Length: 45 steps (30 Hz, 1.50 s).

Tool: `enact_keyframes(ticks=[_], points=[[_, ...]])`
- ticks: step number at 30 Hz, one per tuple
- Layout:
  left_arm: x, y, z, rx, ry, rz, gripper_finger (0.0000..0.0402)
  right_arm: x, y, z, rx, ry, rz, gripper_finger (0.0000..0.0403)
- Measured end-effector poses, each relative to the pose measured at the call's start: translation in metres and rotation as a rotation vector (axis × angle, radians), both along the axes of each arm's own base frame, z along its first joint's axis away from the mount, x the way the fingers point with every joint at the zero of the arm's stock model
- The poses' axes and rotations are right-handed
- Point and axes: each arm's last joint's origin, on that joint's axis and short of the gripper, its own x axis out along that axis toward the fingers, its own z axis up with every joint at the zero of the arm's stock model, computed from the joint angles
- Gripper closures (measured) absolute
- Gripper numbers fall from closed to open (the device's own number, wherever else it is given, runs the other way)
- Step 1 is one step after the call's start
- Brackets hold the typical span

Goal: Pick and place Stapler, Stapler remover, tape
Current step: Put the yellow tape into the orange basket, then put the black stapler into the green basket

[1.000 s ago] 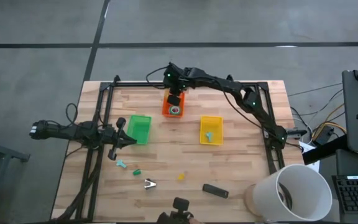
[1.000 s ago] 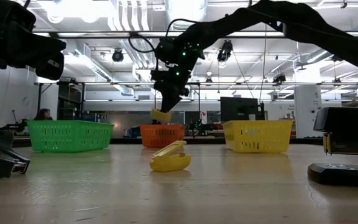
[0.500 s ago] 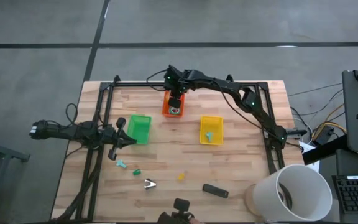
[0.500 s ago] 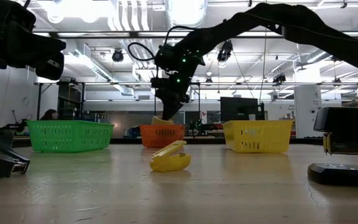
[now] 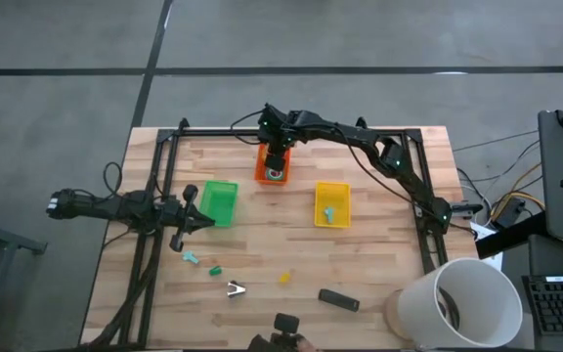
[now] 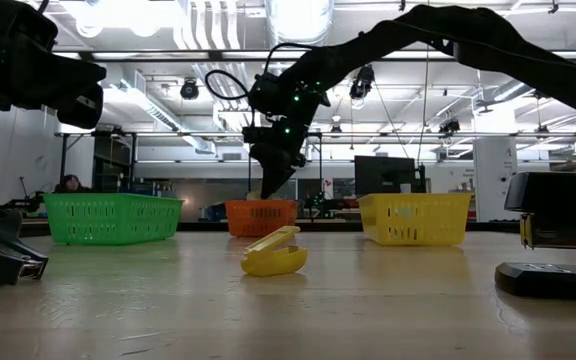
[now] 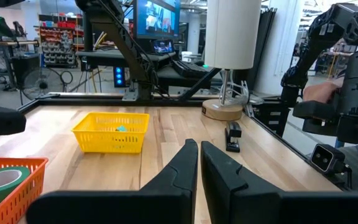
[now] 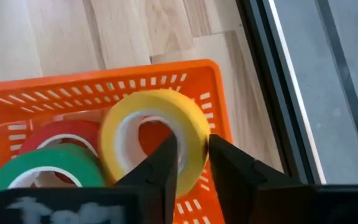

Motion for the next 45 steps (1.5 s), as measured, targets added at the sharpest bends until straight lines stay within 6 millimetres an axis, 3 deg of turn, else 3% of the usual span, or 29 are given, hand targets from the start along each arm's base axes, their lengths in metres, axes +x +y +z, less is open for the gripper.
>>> enact_keyframes(ticks=[12,23,30,36,45], points=[[0.0,0.0,0.0,0.0,0.0,0.0,0.0378,0.003,0.009,0.009,0.0,-0.017,-0.003,0.0209],[0.0,0.0,0.0,0.0,0.0,0.0,0.0378,0.005,0.046,0.027,0.055,0.006,0.106,0.0197],[0.0,0.0,0.0,0.0,0.0,0.0,0.0378,0.004,0.08,0.036,0.28,-0.004,0.256,0.0198],[0.0,0.0,0.0,0.0,0.0,0.0,0.0378,-0.002,0.116,0.035,0.497,0.088,0.361,0.02],[0.0,0.0,0.0,0.0,0.0,0.0,0.0378,-0.004,0.19,0.042,0.54,0.201,0.498,0.0208]])
